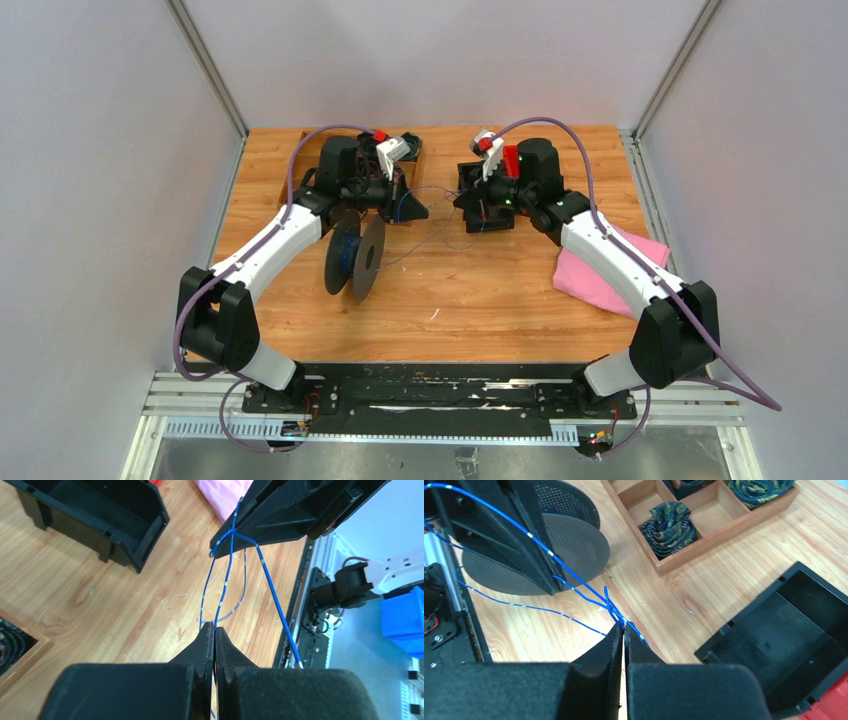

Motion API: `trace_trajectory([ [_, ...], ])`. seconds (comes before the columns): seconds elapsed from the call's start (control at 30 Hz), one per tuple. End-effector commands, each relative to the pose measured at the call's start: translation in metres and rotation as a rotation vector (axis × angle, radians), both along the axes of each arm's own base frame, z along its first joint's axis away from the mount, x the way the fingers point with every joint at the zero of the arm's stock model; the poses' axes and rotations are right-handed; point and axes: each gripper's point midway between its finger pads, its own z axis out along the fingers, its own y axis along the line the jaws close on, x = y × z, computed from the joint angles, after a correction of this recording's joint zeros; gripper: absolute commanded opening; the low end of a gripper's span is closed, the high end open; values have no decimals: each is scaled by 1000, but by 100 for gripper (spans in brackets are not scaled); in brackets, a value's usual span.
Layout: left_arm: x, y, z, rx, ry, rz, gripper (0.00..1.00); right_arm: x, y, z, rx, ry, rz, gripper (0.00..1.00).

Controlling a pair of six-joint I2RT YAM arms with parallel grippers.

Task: Wrap the cables
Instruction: Adjust the cable at the center of the board.

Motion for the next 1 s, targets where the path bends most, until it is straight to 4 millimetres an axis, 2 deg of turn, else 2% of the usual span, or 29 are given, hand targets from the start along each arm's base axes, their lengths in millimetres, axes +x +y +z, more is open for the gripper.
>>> trace_trajectory([
  [0.0,1,10,10,77,-73,19,0,15,-18,15,-28,-41,-131,1],
  [0.3,11,34,5,266,-96,85,0,30,-39,9,-108,-60,-260,1],
  [0.7,19,56,26,319,-205,216,0,41,-53,6,-159,-49,-352,1],
  [0.97,23,67,45,297,-289,314,0,40,-53,-1,-173,-30,-357,1],
])
